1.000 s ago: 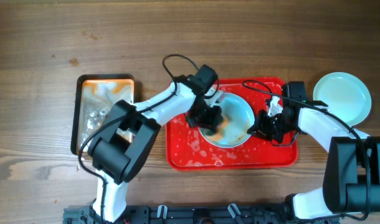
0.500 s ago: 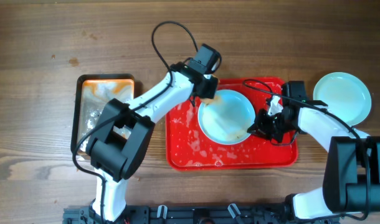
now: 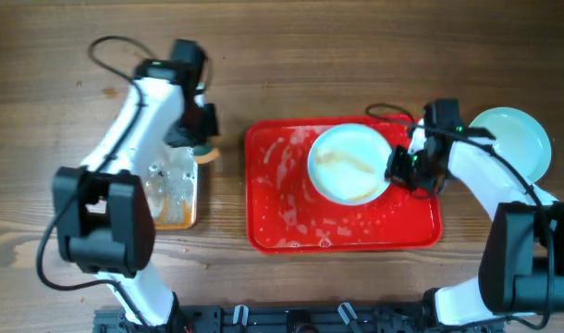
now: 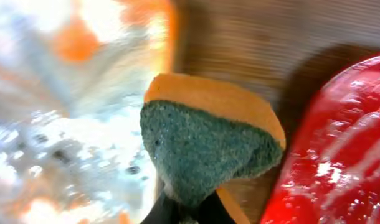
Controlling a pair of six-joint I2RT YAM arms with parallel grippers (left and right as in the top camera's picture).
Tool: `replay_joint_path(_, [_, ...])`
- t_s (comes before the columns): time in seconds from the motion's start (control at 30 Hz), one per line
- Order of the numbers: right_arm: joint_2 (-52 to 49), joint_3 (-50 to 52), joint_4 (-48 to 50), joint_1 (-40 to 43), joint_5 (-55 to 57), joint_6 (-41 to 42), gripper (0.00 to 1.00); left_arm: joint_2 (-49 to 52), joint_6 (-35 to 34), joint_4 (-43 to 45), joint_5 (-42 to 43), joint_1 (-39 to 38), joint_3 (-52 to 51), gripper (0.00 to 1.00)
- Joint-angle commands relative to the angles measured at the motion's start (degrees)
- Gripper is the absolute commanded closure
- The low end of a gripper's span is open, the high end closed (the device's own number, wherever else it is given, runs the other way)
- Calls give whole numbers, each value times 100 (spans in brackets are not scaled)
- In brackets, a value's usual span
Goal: Clean dirty plates on tray and stack at the side
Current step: 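Return the left gripper with the sponge to the black tray, then lift the last plate with the right gripper onto the stack at right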
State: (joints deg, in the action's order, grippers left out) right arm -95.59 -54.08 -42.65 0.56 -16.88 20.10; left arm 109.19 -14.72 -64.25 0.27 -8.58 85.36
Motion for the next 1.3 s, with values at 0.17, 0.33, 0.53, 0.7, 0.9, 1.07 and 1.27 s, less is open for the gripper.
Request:
replay_joint_path(0.17, [1172,-968,-621,-1497,2428,-1351,95,-33,116,-245,549,885,-7,96])
replay_joint_path(0.33, [1191,-977,-1779,-2251,3032,-728,95,-33,258,-291,549,885,-7,96])
replay_joint_path(0.53, [1191,-979,-1963,-2081,3390,127,95,-33,350,-398,575,885,-9,96])
replay_joint_path(0.7, [1191,-1908,-1661,-1921,3486,-431,95,-33,160,-654,24,885,-35,96])
replay_joint_path(0.9, [1193,-3082,-2090,-1923,3560,-1130,96,-33,31,507,-721,885,-1419,96])
replay_joint_path(1.07, [1252,-3198,-1862,-1932,3812,-1860,96,-33,33,1375,-723,885,-2124,96])
replay_joint_path(1.27, [1386,-3198,-1707,-1934,3895,-2164,95,-33,22,1506,-721,887,-2124,3])
